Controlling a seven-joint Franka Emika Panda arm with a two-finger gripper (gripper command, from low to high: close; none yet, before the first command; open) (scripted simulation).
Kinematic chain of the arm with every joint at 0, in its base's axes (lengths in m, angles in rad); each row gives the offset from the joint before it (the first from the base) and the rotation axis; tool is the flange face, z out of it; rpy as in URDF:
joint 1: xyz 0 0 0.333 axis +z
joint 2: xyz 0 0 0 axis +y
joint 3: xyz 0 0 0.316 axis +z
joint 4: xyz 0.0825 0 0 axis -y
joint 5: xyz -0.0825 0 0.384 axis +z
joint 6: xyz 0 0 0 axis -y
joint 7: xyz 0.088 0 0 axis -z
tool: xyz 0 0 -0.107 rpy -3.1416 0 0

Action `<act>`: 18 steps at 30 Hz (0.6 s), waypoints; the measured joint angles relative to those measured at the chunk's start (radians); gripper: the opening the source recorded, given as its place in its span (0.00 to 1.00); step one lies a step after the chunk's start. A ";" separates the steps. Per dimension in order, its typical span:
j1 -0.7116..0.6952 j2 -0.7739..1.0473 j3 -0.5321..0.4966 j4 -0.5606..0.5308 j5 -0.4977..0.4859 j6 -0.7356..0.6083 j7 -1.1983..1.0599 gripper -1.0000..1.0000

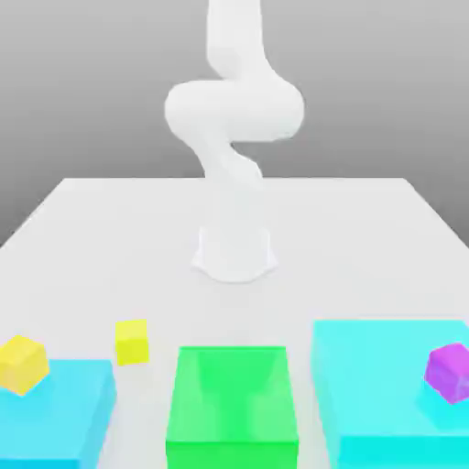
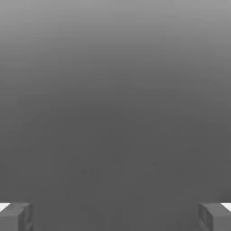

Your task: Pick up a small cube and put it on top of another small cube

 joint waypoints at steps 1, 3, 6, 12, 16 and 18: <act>-0.022 0.032 -0.004 -0.031 0.003 0.026 0.035 0.50; -0.067 0.094 -0.009 -0.092 0.009 0.078 0.104 0.50; -0.132 0.187 -0.014 -0.181 0.016 0.155 0.208 0.50; -0.271 0.380 -0.016 -0.367 0.020 0.314 0.435 0.50; -0.376 0.537 -0.023 -0.505 0.000 0.437 0.628 0.50; -0.415 0.656 -0.043 -0.558 -0.008 0.527 0.717 0.50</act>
